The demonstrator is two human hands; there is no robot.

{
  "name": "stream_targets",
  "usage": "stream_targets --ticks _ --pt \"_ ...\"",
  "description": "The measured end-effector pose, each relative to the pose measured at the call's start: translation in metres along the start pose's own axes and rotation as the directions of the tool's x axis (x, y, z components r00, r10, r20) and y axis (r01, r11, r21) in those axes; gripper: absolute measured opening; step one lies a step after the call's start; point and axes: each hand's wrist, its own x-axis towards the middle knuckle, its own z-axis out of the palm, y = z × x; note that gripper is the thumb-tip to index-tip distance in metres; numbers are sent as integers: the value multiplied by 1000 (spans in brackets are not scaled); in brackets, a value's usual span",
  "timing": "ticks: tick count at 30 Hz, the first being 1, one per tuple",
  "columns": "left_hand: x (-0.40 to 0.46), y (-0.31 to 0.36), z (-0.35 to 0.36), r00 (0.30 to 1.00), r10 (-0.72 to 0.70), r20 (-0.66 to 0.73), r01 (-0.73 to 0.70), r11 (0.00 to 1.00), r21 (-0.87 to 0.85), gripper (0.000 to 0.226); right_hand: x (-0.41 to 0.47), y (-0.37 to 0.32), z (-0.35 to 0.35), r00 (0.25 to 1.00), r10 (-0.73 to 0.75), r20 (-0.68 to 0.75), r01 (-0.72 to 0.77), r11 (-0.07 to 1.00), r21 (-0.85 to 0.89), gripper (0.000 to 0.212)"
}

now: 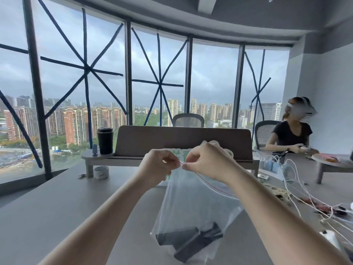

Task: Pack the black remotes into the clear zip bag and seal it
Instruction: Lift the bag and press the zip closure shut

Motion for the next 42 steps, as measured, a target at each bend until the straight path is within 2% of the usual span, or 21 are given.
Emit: stream_targets --ticks 3,9,13,20,24,28,32,42 --pt "-1 1 -1 1000 15 6 -15 1000 -8 4 2 -1 3 1000 3 -27 -3 1000 -2 16" --pt "-3 -4 -3 1000 -28 0 28 1000 -10 4 6 -2 7 1000 1 -20 -1 1000 -23 15" --pt "-2 0 0 999 29 -30 -28 998 53 9 10 -1 8 1000 -15 23 14 999 46 12" --pt "4 -3 0 995 80 -67 -73 992 107 13 17 -2 13 998 -22 52 20 999 46 18" --pt "1 -4 0 985 86 -149 -69 991 119 9 15 -3 22 1000 -24 16 23 999 46 15" --pt "1 -9 -12 949 91 -303 -67 994 88 9 8 5 25 1000 4 -16 -4 1000 -3 15" --pt "5 -17 -30 917 68 -394 -43 996 72 12 2 17 24 1000 7 -29 -9 998 -59 16" --pt "7 -46 -62 872 6 -489 2 1000 15 9 -6 31 26 998 -2 -63 -9 985 -173 17"
